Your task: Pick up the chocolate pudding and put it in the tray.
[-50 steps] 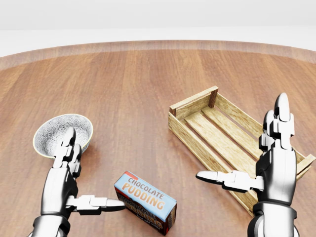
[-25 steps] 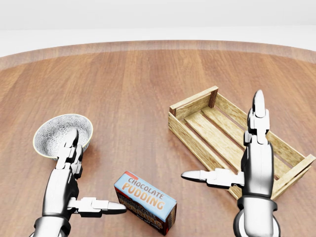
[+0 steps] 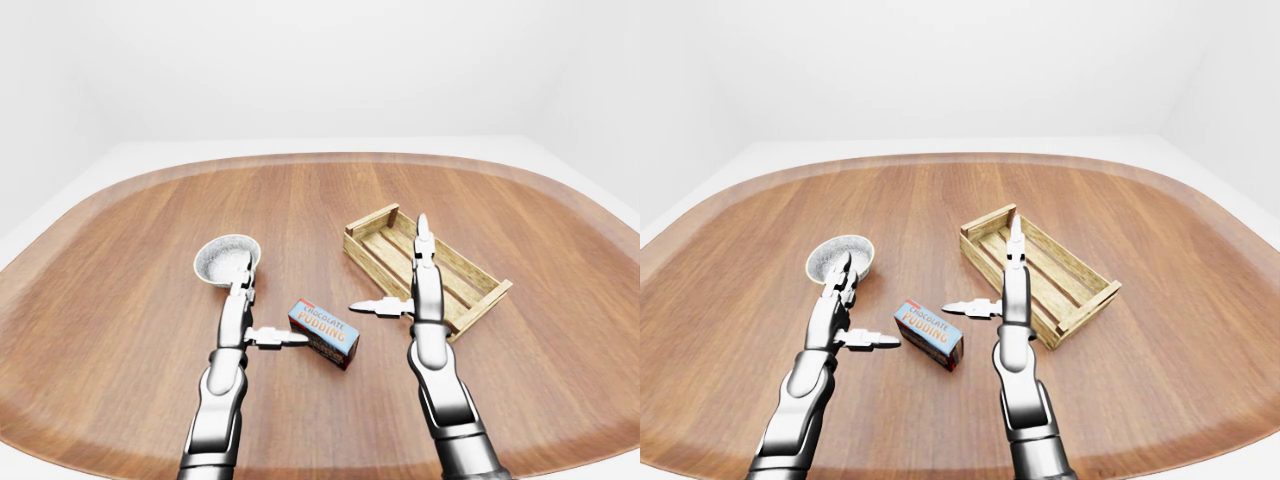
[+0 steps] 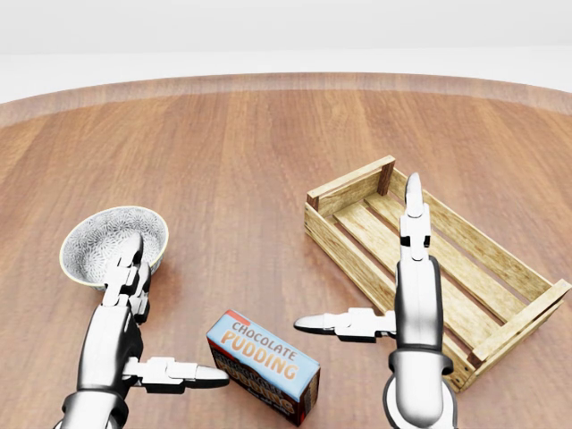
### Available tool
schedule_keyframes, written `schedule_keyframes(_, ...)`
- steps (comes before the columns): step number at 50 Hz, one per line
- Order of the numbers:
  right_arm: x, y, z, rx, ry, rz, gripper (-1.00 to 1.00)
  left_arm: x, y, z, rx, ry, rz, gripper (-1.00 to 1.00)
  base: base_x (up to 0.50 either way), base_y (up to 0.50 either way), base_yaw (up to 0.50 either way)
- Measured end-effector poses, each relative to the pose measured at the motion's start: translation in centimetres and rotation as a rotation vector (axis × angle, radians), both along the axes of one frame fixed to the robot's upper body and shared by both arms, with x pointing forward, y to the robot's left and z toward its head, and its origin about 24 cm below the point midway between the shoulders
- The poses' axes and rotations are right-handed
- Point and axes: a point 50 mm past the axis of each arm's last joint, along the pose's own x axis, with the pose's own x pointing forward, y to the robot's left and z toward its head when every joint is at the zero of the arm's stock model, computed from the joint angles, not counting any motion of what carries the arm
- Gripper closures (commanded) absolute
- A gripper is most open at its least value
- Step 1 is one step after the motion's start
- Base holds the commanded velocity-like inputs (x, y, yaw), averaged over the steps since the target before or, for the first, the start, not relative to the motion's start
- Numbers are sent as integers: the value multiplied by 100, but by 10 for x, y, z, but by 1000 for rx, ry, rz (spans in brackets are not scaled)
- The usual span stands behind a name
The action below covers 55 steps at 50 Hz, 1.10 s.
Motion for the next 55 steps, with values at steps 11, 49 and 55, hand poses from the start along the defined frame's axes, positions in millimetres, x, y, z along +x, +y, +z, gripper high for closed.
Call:
schedule_keyframes(11, 7, 9, -13, -21, 55, 7, -100, 1, 0, 0, 1, 1, -1, -100, 0, 0, 0)
schedule_keyframes(49, -7, 40, -56, -88, 223, 82, -100, 0, -1, -1, 6, 4, -6, -100, 0, 0, 0)
schedule_keyframes(55, -16, 44, -55, -79, 217, 110, -100, 0, -1, -1, 6, 5, -6, -100, 0, 0, 0)
